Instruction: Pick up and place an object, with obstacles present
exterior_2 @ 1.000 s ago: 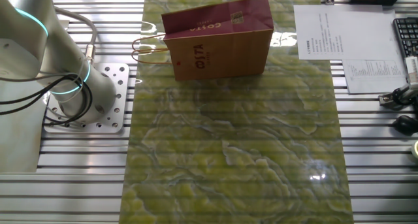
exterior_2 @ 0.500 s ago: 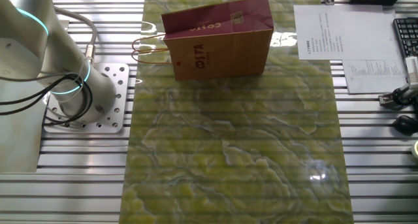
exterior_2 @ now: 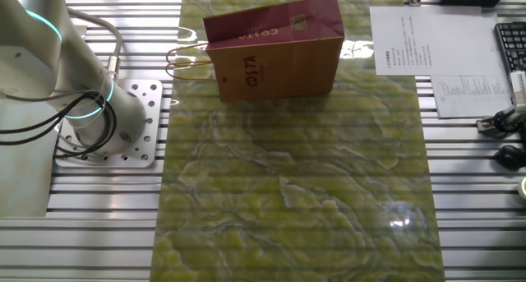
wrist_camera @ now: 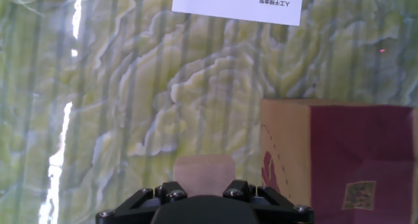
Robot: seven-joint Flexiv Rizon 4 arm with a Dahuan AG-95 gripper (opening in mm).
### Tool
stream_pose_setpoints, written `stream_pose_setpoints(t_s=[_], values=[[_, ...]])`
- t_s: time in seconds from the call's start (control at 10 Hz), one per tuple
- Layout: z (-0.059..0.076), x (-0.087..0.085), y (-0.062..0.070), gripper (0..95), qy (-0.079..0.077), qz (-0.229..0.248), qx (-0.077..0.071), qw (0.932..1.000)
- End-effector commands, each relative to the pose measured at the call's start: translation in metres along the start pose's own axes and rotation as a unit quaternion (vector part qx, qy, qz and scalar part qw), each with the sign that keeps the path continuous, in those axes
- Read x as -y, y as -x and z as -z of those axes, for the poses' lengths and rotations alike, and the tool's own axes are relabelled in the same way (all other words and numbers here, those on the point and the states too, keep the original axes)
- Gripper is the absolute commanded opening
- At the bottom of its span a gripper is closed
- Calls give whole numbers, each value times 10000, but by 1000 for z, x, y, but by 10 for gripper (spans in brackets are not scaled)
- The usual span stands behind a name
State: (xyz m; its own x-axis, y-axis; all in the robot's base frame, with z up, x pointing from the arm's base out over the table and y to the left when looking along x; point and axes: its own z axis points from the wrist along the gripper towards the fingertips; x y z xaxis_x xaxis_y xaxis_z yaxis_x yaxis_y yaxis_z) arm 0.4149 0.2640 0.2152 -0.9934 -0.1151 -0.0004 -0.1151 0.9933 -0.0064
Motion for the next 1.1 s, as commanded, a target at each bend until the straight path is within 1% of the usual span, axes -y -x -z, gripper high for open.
stream_pose_setpoints(t_s=[0.1,0.3,0.4,0.5,0.6,0.8,1.0,1.1], values=[[-8,-1,1,0,-36,-18,40,10000],[-7,-1,1,0,-55,-1,11,10000],[-1,0,3,0,-46,-19,-58,10000],[-1,0,3,0,-67,-49,-273,9996],[-1,0,3,0,-149,-42,-396,9991],[-1,0,3,0,-117,311,-347,9988],[-1,0,3,0,-103,666,-369,9970],[-1,0,3,0,-99,725,-385,9966]])
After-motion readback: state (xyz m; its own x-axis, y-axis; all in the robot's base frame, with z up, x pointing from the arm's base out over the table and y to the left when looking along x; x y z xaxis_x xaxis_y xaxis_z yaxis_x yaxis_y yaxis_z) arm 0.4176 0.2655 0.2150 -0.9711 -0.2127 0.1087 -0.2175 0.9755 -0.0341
